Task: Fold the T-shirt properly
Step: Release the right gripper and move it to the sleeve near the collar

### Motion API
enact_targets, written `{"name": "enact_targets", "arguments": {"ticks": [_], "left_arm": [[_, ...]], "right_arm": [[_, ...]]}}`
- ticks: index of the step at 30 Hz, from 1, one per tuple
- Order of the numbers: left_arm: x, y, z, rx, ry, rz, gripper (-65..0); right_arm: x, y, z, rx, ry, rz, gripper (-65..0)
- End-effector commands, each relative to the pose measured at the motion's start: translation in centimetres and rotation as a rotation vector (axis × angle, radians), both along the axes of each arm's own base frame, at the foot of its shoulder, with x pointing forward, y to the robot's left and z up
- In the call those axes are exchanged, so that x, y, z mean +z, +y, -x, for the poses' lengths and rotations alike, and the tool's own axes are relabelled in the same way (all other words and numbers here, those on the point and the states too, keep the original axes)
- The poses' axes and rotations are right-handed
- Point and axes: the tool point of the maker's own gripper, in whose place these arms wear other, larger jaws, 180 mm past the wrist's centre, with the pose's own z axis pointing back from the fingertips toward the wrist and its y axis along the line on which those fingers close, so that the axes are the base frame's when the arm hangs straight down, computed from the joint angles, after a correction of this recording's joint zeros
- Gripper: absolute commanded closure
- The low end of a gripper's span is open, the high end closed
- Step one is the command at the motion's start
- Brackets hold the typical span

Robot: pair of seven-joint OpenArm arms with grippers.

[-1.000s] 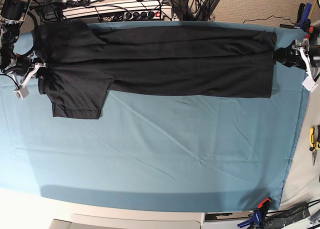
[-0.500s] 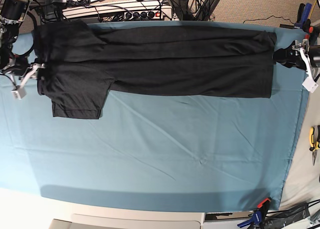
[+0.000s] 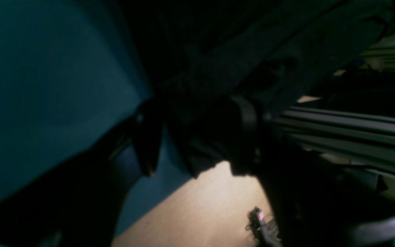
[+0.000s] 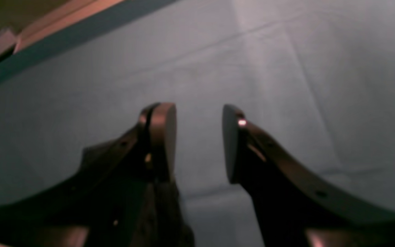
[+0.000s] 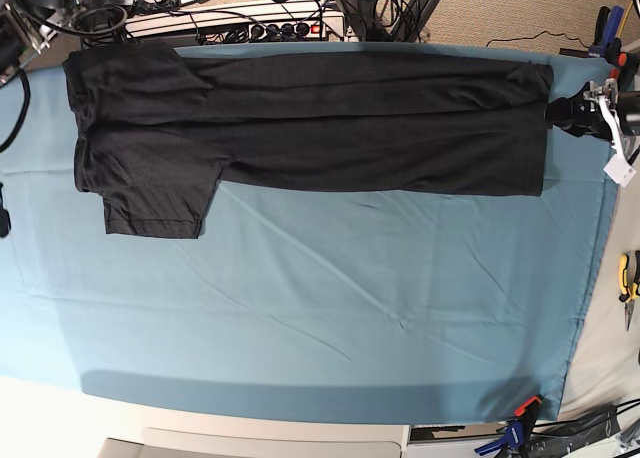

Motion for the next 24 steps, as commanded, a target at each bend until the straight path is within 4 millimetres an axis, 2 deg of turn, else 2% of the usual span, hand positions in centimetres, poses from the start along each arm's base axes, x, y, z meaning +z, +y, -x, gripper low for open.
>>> {"name": "enact_targets", "arguments": {"ticks": [1, 9, 14, 17, 21, 24], "left_arm": [[1.4, 0.3, -1.2, -0.005, -0.056, 0.0, -31.1], [1.4, -0.5, -1.8, 0.003, -0.076, 0.028, -31.1], [1.3, -0.8, -1.8, 0.006, -0.077, 0.037, -31.1], [1.3, -0.8, -1.8, 0.007, -0.078, 0.038, -31.1], [1.3, -0.8, -1.8, 0.007, -0.078, 0.039, -31.1], [1.3, -0.8, -1.8, 0.007, -0.078, 0.039, -31.1]], "right_arm": [[1.0, -0.2, -0.8, -0.004, -0.036, 0.006, -23.2], [-6.4, 4.0, -4.9, -0.015, -0.007, -0.237, -23.2], [-8.7, 5.5, -6.6, -0.008, 0.039, -0.291, -23.2], [-10.0, 6.1, -6.8, -0.008, 0.094, -0.299, -23.2], [-12.8, 6.5, -6.1, -0.034, 0.236, -0.237, -23.2], [-13.7, 6.9, -6.1, -0.046, 0.275, -0.217, -23.2]]}}
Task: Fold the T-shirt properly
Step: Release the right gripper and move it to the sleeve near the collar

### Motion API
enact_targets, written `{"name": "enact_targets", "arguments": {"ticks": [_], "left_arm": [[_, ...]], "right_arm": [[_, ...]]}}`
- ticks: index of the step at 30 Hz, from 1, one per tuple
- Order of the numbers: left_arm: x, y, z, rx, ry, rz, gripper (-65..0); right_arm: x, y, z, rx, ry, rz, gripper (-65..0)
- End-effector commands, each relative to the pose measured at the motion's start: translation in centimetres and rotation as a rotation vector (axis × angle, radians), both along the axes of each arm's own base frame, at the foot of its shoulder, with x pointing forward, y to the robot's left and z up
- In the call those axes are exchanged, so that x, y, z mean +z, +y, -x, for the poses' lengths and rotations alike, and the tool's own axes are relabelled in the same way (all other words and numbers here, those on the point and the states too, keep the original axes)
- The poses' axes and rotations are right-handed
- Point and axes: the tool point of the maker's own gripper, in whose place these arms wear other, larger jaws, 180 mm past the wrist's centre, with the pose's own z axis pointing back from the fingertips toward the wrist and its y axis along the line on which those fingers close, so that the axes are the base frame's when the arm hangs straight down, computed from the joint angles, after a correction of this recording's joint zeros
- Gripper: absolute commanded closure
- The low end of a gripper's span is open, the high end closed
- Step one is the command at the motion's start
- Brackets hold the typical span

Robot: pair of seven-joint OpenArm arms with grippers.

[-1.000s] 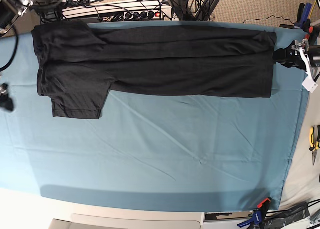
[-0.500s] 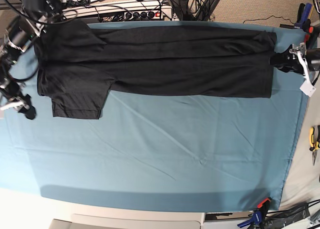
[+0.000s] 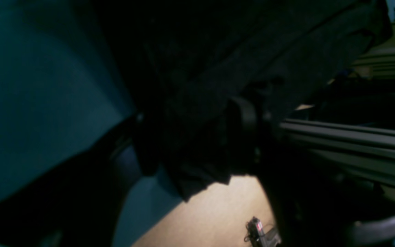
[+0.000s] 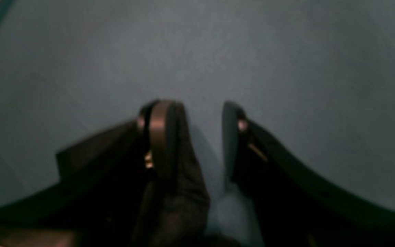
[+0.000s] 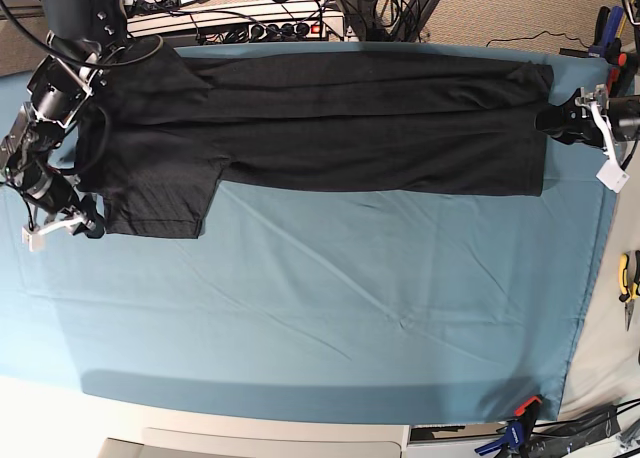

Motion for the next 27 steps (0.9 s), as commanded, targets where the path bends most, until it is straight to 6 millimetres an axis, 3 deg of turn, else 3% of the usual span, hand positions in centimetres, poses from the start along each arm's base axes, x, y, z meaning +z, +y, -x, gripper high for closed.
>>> {"name": "enact_targets", "arguments": {"ticks": [1, 11, 19, 27], "left_arm": [[1.3, 0.5, -0.9, -0.004, -0.046, -0.006, -31.1], [1.3, 0.5, -0.9, -0.003, -0.047, -0.006, -31.1], [1.3, 0.5, -0.9, -0.003, -0.047, -0.006, -31.1], [1.3, 0.5, -0.9, -0.003, -0.047, -0.006, -31.1]], "right_arm": [[1.0, -0.5, -0.6, 0.002, -0.013, 0.024, -23.2], [-0.4, 1.9, -0.6, 0.066, 0.04, 0.007, -23.1], [0.0, 3.5, -0.4, 0.116, 0.015, -0.07, -21.6], [0.2, 3.4, -0.3, 0.121, 0.019, -0.082, -5.2]]}}
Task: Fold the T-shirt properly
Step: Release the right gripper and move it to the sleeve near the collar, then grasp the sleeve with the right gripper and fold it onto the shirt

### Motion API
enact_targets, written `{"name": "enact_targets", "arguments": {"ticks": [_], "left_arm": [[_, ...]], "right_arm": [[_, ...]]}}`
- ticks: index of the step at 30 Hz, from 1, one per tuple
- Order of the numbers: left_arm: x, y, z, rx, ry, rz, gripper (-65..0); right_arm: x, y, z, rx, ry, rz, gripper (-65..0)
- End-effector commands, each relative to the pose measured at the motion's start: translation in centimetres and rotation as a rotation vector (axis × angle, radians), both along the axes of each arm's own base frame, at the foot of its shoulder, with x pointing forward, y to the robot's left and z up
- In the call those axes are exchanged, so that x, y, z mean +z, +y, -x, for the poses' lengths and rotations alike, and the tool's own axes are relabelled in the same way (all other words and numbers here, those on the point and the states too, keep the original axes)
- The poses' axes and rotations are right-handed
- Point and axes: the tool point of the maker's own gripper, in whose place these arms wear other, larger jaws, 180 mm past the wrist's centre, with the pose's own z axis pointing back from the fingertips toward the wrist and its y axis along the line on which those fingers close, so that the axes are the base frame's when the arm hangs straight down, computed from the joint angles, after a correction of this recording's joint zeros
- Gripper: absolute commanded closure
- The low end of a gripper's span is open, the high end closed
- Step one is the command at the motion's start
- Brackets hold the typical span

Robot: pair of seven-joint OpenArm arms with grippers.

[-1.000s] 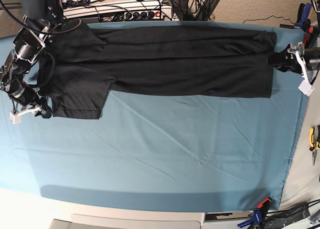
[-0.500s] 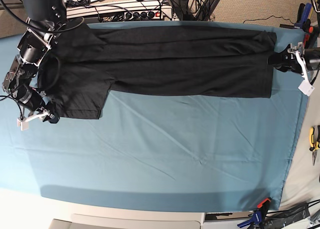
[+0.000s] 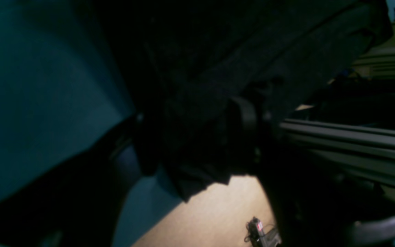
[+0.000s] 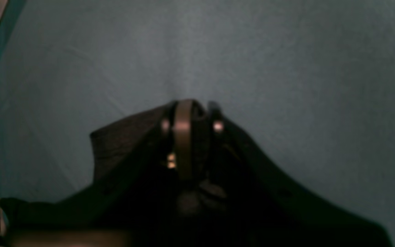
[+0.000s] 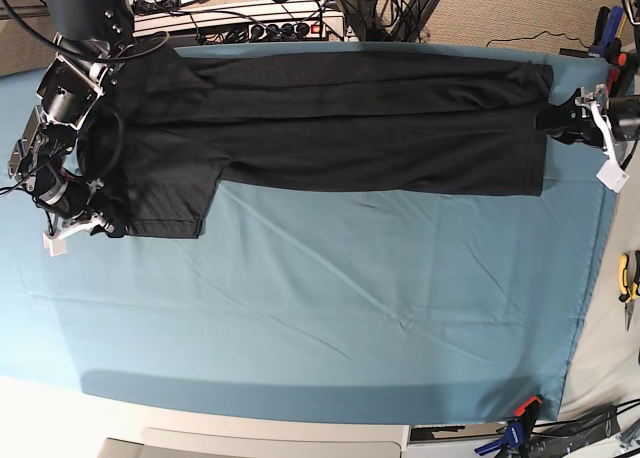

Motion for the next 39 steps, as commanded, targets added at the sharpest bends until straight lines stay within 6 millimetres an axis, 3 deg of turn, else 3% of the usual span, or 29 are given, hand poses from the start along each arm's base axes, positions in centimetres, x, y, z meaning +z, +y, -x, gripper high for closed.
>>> {"name": "enact_targets", "arguments": {"ticks": [1, 3, 15, 26, 34, 39], "left_arm": [[1.3, 0.5, -0.9, -0.004, -0.046, -0.006, -31.0], [1.3, 0.5, -0.9, -0.004, -0.046, -0.006, -31.1], [1.3, 0.5, -0.9, -0.003, -0.047, -0.006, -30.9], [1.3, 0.5, -0.9, -0.003, -0.047, -0.006, -30.9], [1.3, 0.5, -0.9, -0.003, -0.047, -0.006, -30.9], [1.3, 0.5, -0.9, -0.003, -0.047, -0.006, -30.9]], "right_arm": [[1.0, -1.1, -0.2, 0.003, -0.005, 0.032, -3.2], [1.2, -1.5, -0.2, -0.001, -0.01, 0.034, 0.0], [5.2, -2.6, -0.9, 0.034, -0.158, -0.005, 0.0], [9.9, 0.3, -1.3, 0.159, -0.26, -0.105, 0.0], [14.0, 1.2, -1.6, 0.243, -0.353, -0.027, 0.0], [14.5, 2.0, -1.0, 0.288, -0.358, 0.035, 0.0]]}}
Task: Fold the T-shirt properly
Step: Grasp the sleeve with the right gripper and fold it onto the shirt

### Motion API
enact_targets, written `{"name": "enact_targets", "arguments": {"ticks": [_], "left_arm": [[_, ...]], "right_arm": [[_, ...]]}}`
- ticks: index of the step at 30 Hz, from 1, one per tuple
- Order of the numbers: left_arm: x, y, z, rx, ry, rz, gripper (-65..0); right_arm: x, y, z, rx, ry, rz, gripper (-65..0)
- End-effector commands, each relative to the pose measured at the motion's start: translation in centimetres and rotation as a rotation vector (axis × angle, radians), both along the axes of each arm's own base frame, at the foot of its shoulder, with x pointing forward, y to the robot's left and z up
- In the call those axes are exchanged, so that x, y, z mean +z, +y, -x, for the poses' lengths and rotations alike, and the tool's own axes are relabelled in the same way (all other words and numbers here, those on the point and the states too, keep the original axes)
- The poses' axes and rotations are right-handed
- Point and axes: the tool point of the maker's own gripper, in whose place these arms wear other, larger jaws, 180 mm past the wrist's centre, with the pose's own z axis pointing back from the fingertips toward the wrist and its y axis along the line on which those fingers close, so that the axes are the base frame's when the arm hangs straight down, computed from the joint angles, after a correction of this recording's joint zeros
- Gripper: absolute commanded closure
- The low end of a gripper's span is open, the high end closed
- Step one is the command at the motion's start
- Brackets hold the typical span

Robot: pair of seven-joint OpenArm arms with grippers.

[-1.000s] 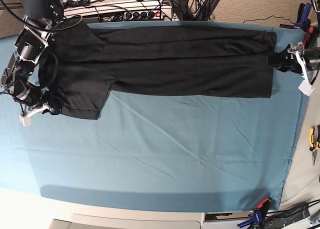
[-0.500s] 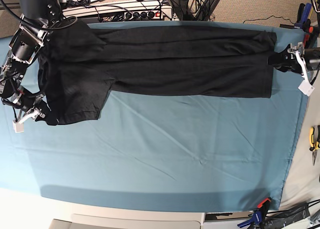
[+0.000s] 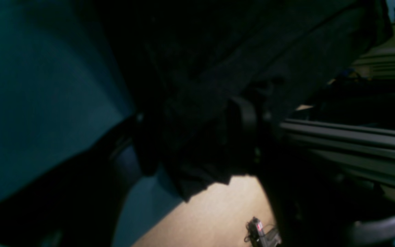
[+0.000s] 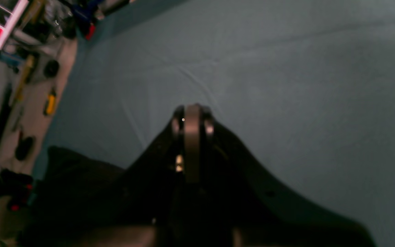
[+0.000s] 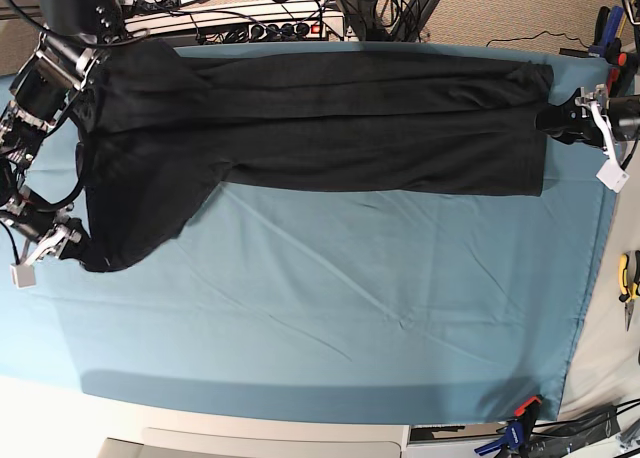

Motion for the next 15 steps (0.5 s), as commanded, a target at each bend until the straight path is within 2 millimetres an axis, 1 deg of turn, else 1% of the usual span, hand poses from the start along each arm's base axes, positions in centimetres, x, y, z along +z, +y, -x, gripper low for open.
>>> {"name": "enact_targets", "arguments": {"ticks": [1, 3, 10, 13, 15], "left_arm": [[1.3, 0.5, -0.9, -0.003, -0.046, -0.006, -30.9], [1.3, 0.5, -0.9, -0.003, -0.047, -0.006, -30.9], [1.3, 0.5, -0.9, -0.003, -0.046, -0.006, -30.9], [1.3, 0.5, -0.9, -0.003, -0.046, -0.007, -30.9], [1.3, 0.5, -0.9, -0.003, -0.046, -0.007, -30.9]], "right_arm": [[2.0, -0.2, -0.5, 0.011, -0.057, 0.026, 0.0], [1.0, 1.3, 0.1, 0.064, -0.029, 0.061, 0.0], [-1.5, 7.9, 3.1, 0.28, 0.015, 0.138, 0.0], [-2.0, 9.7, 4.7, 0.348, 0.021, 0.18, 0.0], [-2.2, 10.3, 5.8, 0.371, 0.023, 0.2, 0.0]]}}
